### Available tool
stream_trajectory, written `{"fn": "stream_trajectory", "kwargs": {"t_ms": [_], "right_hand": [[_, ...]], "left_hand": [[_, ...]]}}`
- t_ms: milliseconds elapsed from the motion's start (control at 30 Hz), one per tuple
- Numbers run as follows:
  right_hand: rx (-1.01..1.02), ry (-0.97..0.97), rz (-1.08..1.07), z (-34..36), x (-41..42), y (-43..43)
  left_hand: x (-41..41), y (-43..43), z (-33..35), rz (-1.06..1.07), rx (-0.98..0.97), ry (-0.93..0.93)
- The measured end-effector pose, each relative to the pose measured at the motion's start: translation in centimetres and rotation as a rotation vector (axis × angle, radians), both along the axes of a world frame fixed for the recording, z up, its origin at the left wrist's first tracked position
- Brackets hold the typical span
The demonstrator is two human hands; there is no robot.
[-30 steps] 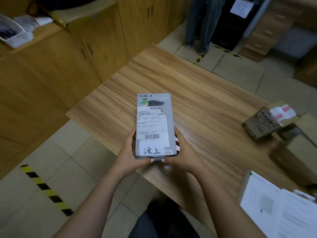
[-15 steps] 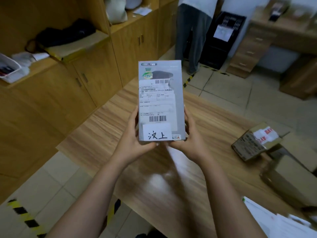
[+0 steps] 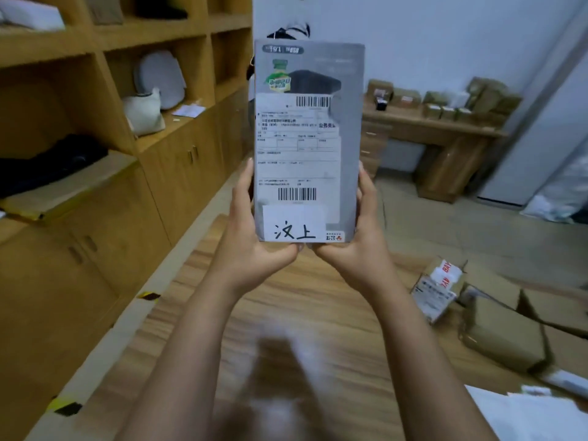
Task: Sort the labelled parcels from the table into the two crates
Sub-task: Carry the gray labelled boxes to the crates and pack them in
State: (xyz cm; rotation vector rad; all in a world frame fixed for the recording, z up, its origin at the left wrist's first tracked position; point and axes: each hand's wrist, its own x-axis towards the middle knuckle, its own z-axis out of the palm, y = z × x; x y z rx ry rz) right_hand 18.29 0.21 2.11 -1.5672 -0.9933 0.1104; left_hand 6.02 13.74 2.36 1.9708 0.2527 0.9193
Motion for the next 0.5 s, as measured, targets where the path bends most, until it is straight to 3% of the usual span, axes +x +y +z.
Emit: {"fn": "stream_trajectory", "kwargs": {"t_ms": [267,500], "right_hand": [[0.081,-0.106,-0.243,2.6,-7.3,1.1],[0.047,-0.136,-0.346,4.6,-11.1,-0.5]], "left_hand": [[-4.3,3.6,2.7,-0.199,0.115,-0.04],[-6.2,3.4,4.2,-0.37,0.071,-0.091]]}}
